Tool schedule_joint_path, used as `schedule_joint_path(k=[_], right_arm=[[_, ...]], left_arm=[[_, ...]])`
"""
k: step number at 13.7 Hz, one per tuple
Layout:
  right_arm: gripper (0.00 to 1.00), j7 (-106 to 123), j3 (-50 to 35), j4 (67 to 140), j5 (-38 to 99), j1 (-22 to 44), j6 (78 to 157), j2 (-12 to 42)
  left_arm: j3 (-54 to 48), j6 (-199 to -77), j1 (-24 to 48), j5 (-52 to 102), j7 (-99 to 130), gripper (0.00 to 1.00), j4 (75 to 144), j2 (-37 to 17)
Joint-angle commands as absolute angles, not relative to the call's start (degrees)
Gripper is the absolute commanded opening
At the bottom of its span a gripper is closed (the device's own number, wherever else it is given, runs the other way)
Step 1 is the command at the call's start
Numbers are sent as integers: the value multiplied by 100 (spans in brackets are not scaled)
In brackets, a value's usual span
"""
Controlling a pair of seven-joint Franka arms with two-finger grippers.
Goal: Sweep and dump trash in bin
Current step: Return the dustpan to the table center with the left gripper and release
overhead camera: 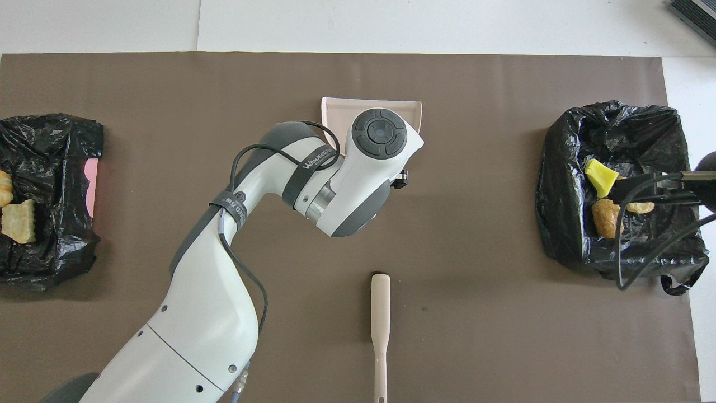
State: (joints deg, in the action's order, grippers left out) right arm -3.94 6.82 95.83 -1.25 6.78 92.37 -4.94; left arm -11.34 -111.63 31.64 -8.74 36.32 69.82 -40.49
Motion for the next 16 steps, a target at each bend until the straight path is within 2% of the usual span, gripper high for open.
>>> schedule_joint_path(k=[1, 5, 8, 13, 16], right_arm=[[100, -264, 650, 9554, -70, 607, 9308, -475], [100, 157, 659, 9290, -53, 370, 8921, -448], [100, 71, 633, 9343, -44, 439, 9000, -466], [100, 88, 598, 9352, -53, 448, 9044, -440], [100, 123, 641, 9079, 263, 325, 8623, -308]], left_arm=[[-1116, -11180, 2840, -985, 3394, 100, 7713, -3142], [-1116, -11109, 2208, -949, 2541, 100, 9313, -1428], [-1134, -10865, 1601, -713, 1445, 100, 10062, -267], [-1081, -10082, 574, -38, 12, 100, 9924, 465], [-1037, -9337, 177, 79, -412, 100, 9021, 370]])
